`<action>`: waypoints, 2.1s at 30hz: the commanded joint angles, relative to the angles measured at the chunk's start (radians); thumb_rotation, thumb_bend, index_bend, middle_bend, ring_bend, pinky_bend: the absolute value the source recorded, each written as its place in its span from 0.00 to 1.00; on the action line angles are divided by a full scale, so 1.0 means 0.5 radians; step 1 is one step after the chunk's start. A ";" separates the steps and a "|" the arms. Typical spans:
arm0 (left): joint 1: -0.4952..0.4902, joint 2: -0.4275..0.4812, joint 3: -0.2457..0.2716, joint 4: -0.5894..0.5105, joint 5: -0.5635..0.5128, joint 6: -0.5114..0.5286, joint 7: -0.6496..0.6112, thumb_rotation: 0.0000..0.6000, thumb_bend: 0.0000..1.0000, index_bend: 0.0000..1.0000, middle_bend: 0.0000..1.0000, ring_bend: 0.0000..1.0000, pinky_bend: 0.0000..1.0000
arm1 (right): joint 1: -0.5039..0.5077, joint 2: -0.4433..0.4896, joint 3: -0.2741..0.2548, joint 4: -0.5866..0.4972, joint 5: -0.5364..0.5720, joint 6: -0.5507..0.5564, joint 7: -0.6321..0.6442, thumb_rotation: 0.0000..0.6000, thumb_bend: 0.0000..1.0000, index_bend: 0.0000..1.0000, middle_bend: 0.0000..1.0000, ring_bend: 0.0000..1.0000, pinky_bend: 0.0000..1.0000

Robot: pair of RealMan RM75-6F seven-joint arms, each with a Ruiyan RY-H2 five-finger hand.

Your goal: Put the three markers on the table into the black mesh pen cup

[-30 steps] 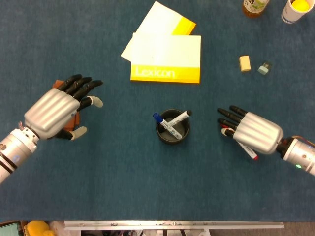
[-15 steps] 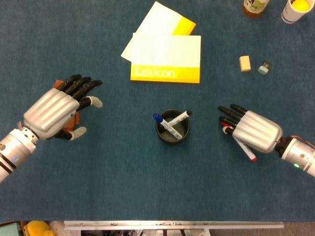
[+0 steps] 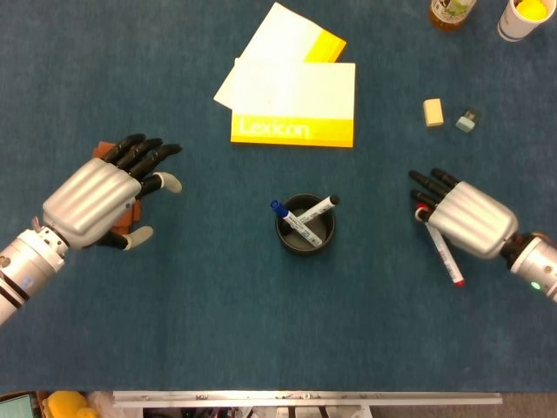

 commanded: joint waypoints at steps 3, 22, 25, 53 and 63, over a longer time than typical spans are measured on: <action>0.001 0.001 0.001 0.004 0.001 0.002 -0.005 1.00 0.25 0.30 0.05 0.00 0.00 | -0.012 0.059 0.021 -0.061 0.032 0.009 0.013 1.00 0.12 0.50 0.28 0.07 0.19; -0.002 0.013 0.001 -0.028 -0.018 -0.020 0.019 1.00 0.25 0.30 0.04 0.00 0.00 | -0.052 0.251 -0.236 0.057 -0.346 0.363 0.385 1.00 0.20 0.50 0.28 0.07 0.19; -0.010 0.004 -0.003 -0.036 -0.018 -0.031 0.030 1.00 0.25 0.30 0.04 0.00 0.00 | -0.061 0.240 -0.242 0.093 -0.344 0.349 0.398 1.00 0.20 0.50 0.28 0.07 0.19; -0.004 0.031 0.004 -0.034 -0.023 -0.032 0.007 1.00 0.25 0.30 0.04 0.00 0.00 | -0.054 -0.033 -0.256 0.450 -0.445 0.359 0.365 1.00 0.22 0.50 0.28 0.07 0.19; -0.006 0.022 0.005 -0.023 -0.020 -0.037 -0.003 1.00 0.25 0.30 0.04 0.00 0.00 | -0.061 -0.071 -0.261 0.524 -0.441 0.380 0.372 1.00 0.22 0.53 0.28 0.07 0.19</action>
